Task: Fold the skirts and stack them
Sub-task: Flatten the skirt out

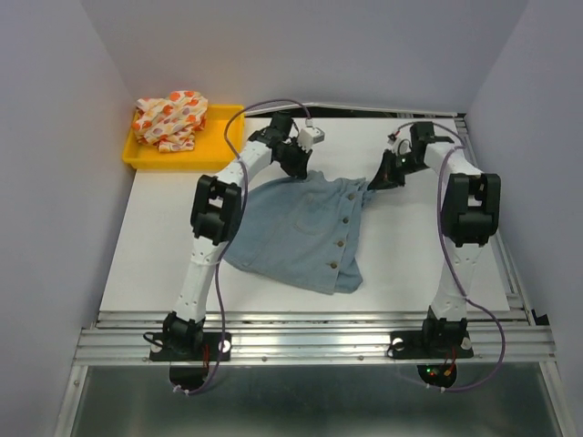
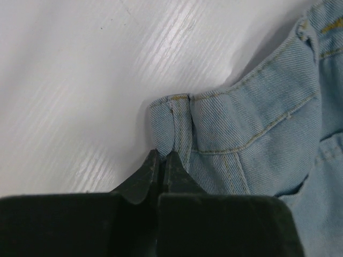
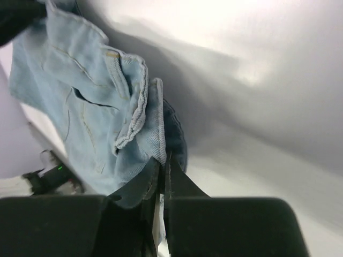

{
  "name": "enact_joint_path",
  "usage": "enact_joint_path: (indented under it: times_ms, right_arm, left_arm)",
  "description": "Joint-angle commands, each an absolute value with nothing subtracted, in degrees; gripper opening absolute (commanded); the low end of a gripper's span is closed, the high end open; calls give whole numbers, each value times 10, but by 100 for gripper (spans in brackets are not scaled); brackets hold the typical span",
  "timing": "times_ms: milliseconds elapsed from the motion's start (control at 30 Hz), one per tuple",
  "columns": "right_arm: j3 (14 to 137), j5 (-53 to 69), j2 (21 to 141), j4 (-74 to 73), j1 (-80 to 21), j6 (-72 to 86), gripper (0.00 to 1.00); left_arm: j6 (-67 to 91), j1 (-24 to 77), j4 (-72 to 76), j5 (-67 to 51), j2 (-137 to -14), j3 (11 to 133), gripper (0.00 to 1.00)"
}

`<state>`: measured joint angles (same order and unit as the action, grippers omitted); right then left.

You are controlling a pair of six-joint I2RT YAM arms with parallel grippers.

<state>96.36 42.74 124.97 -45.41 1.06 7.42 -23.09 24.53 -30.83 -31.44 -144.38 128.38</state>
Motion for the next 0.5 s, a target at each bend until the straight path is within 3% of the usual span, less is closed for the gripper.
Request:
enact_joint_path:
  times_ms: [0, 100, 233, 367, 467]
  right_arm:
    - [1097, 335, 1189, -439, 17, 8, 1]
    - [1120, 288, 1159, -433, 17, -68, 1]
    - [1040, 268, 1044, -386, 10, -176, 1]
    - [827, 274, 919, -334, -25, -330, 1]
    - [698, 243, 813, -303, -61, -445, 2]
  left_arm:
    - [-248, 214, -251, -344, -1293, 1258, 0]
    - [-296, 203, -241, -327, -1227, 1229, 0]
    - [-421, 186, -236, -356, -1128, 1114, 0]
    - [-553, 179, -169, -388, -958, 825, 0]
    - [-659, 180, -141, -384, -882, 686, 0]
